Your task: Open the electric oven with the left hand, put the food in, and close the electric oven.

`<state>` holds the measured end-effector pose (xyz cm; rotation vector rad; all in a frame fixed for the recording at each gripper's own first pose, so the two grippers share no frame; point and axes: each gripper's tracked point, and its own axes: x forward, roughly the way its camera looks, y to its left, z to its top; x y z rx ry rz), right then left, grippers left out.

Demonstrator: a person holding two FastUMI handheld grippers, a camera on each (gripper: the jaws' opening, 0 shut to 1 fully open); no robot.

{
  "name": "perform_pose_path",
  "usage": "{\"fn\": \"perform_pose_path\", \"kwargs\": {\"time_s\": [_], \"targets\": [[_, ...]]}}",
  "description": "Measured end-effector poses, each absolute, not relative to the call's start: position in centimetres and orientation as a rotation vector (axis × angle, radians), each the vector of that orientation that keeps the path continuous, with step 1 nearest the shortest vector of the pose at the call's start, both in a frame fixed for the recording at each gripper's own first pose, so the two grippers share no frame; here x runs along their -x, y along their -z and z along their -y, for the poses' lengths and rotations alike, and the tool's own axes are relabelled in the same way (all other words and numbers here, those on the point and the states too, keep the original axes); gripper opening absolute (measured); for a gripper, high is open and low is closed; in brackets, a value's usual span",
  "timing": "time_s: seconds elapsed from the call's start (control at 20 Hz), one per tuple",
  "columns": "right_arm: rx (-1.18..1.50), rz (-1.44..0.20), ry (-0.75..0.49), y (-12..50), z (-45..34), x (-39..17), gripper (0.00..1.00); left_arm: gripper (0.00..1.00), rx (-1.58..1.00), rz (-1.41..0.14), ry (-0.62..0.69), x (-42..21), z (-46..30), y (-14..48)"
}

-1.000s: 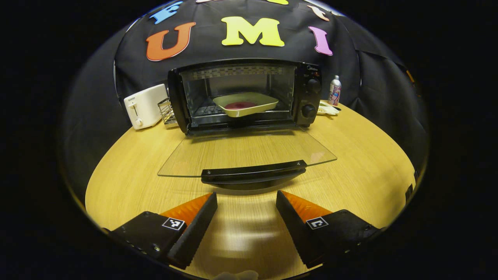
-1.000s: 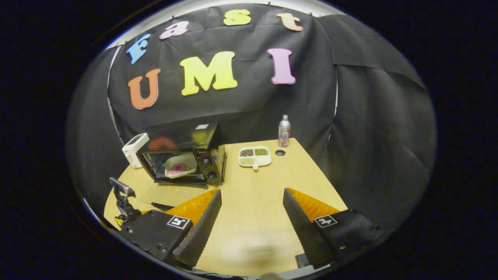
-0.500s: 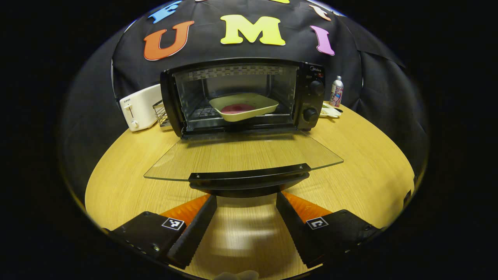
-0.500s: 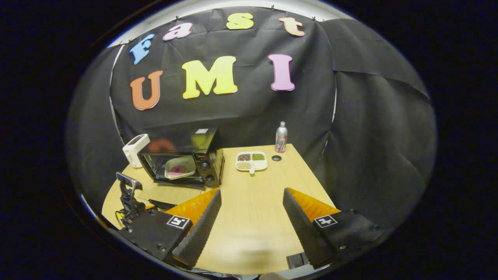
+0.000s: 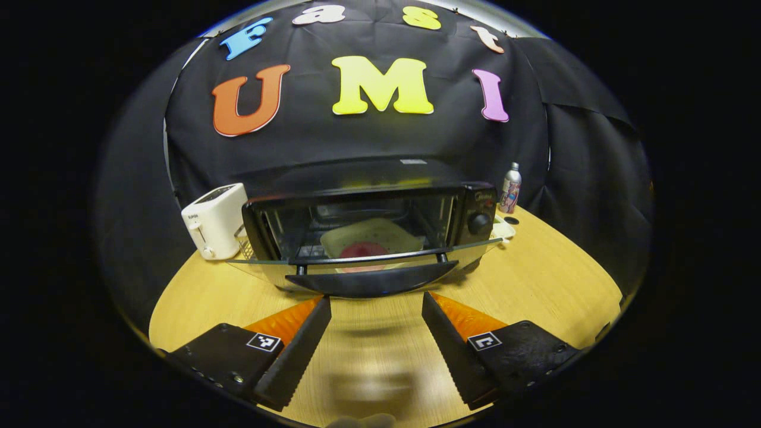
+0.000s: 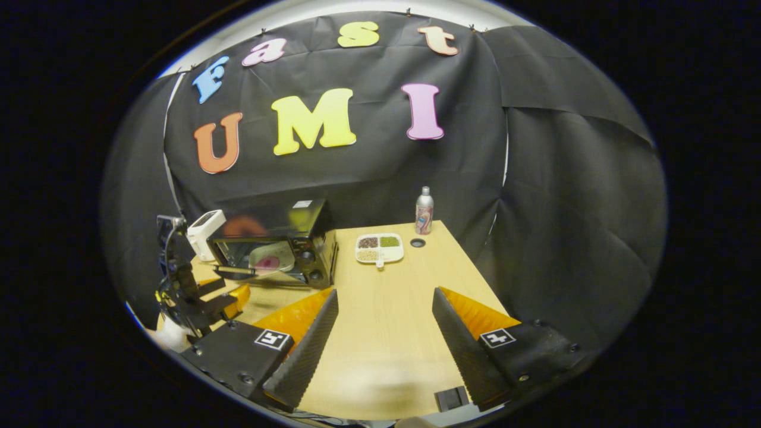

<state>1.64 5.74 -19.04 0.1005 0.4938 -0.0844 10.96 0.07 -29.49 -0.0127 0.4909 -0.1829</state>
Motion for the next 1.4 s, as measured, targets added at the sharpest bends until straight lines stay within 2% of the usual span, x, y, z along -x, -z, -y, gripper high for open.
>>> {"fn": "perform_pose_path", "kwargs": {"time_s": [0.1, 0.2, 0.5, 1.1, 1.2, 1.25, 1.3, 1.4], "targets": [[-0.108, -0.494, 0.084, 18.8, -5.7, -1.8, 1.00, 0.98, -0.004, -0.491, 0.188, -11.2, -0.1, 29.4], [-0.116, -0.481, 0.072, 18.5, -6.1, -1.8, 0.96, 0.97, -0.012, -0.500, 0.186, -10.7, -0.3, 29.9], [-0.117, -0.454, 0.065, 17.2, -6.7, -1.3, 0.96, 0.98, -0.004, -0.460, 0.166, -8.9, -1.0, 27.6], [-0.107, -0.191, 0.013, 7.2, -9.1, 2.3, 0.96, 0.97, 0.025, -0.072, 0.125, -1.0, -6.6, 5.6], [-0.118, -0.143, 0.009, 5.6, -9.1, 3.1, 0.96, 0.96, 0.016, -0.037, 0.100, 0.5, -7.6, 3.3], [-0.121, -0.127, 0.013, 5.0, -8.8, 3.4, 1.00, 0.96, 0.010, -0.033, 0.087, 1.4, -8.0, 2.6], [-0.126, -0.111, 0.017, 4.6, -8.4, 3.7, 0.96, 0.96, 0.009, -0.029, 0.075, 2.1, -8.4, 2.0], [-0.130, -0.085, 0.013, 3.7, -8.0, 4.4, 0.96, 0.96, 0.005, -0.027, 0.052, 3.4, -8.8, 0.7]]}}
